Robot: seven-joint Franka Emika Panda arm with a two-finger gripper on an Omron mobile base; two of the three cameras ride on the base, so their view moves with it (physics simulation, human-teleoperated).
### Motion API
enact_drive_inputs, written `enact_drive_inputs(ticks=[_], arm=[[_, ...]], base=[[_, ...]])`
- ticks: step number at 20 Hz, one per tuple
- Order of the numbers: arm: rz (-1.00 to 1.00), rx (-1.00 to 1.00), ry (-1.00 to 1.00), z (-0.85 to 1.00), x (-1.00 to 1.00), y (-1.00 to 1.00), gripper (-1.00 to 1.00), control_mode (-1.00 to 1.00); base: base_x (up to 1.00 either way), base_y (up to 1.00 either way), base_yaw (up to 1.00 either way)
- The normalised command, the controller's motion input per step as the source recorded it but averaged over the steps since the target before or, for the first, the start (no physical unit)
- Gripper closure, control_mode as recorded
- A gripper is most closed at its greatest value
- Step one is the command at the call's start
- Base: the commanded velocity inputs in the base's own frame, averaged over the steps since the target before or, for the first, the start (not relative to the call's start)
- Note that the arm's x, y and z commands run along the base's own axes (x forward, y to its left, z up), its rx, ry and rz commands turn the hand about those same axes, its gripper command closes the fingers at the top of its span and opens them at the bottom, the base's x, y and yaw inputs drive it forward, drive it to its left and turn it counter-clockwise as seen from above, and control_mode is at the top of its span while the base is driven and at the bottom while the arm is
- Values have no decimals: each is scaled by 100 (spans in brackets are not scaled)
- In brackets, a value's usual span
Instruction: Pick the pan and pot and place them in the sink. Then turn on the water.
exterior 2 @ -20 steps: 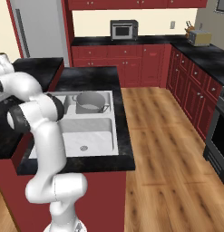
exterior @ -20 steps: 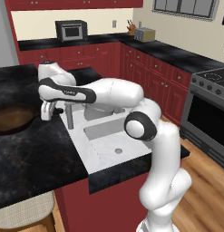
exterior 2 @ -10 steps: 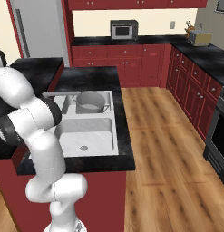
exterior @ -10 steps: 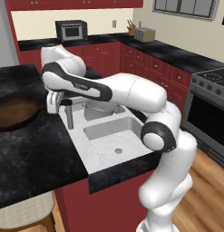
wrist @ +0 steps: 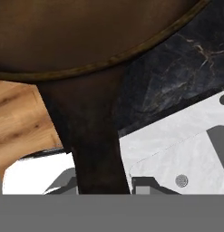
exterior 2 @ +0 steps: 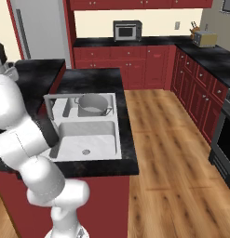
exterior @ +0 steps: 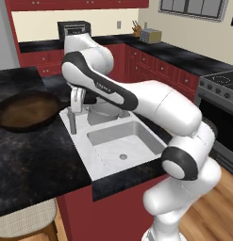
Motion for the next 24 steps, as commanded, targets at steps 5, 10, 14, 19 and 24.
enact_drive_inputs(ticks=[5,10,14,19,24], arm=[[0,0,-1,1,-31,-14,100,-100],[0,0,0,0,0,0,100,-100],[0,0,0,0,0,0,100,-100],[0,0,0,0,0,0,100,100],[0,0,0,0,0,0,100,100]], base=[[0,0,0],[0,0,0],[0,0,0],[0,0,0],[-10,-16,0]])
